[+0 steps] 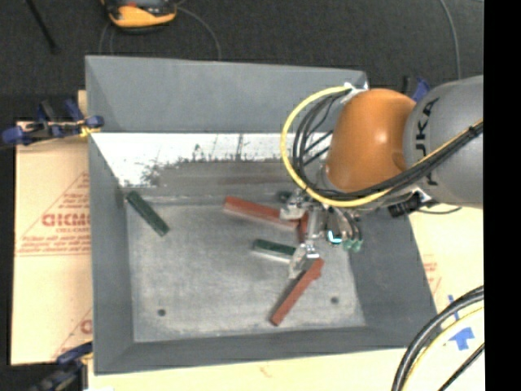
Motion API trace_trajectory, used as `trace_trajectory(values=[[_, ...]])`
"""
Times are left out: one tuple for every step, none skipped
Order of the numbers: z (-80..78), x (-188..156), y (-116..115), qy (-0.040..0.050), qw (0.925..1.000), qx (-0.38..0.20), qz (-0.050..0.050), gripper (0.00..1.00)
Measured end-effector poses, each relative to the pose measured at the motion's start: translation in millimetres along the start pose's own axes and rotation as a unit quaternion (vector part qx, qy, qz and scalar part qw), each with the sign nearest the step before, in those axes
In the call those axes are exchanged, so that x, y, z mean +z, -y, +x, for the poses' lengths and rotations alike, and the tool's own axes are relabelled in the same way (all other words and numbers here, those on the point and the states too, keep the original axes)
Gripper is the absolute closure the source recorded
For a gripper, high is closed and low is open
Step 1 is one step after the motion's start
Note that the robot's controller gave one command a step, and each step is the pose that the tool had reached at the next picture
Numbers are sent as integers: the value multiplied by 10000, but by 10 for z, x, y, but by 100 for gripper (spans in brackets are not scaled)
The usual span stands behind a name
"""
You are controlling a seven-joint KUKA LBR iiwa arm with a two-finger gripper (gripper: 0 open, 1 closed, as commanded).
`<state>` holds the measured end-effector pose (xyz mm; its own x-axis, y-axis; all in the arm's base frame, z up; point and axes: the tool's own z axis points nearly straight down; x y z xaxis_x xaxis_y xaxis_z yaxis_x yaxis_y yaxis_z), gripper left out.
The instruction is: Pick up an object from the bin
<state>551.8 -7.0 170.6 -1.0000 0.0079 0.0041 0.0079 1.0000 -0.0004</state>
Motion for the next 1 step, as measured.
trace_trajectory(values=[[-17,-43,1,39,10000,0,0,0]])
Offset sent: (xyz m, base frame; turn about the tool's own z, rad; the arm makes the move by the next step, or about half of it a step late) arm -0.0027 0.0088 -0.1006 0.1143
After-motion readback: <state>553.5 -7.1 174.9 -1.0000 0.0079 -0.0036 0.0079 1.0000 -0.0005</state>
